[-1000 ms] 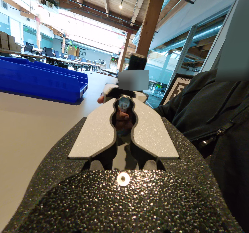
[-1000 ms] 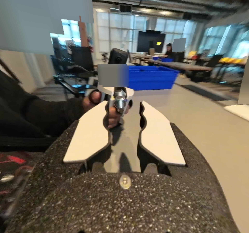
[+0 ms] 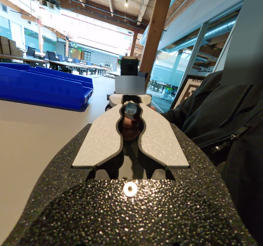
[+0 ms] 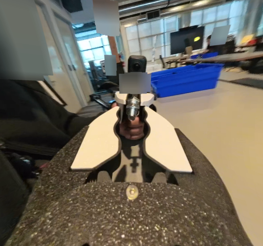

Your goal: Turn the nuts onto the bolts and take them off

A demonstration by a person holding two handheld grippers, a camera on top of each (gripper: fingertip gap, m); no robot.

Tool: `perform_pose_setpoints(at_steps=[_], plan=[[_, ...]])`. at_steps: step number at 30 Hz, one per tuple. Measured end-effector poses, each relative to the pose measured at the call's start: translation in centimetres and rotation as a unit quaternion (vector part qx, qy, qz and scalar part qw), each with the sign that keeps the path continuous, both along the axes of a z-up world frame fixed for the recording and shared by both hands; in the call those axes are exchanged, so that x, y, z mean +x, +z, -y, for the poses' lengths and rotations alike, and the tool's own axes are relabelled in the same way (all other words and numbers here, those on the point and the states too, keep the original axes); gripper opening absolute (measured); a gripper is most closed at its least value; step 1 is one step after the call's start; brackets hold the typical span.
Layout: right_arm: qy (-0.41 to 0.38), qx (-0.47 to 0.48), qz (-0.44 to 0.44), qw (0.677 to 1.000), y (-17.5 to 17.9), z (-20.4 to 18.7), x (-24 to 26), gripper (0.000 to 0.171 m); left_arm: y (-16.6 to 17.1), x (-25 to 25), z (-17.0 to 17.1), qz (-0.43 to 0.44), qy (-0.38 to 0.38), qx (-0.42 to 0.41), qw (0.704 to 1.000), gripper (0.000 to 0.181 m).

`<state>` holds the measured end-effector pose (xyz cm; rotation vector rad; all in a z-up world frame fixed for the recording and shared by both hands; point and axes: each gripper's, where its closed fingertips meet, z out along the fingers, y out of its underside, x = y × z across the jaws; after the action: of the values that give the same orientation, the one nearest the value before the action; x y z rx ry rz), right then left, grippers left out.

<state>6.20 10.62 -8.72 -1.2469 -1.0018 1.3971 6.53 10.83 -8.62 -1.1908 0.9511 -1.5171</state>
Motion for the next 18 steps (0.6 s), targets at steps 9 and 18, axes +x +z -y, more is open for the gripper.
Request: perform_pose_setpoints(at_steps=[9, 18], plan=[[-0.192, 0.289, 0.102, 0.933, -0.38, -0.43, -0.23, 0.033, 0.31, -0.53, -0.23, 0.026, -0.016, -0.031, 0.999, 0.016], [-0.23, 0.33, 0.11, 0.909, -0.1, -0.64, -0.02, 0.028, 0.04, -0.14, 0.26, 0.014, -0.034, -0.032, 0.999, 0.016]])
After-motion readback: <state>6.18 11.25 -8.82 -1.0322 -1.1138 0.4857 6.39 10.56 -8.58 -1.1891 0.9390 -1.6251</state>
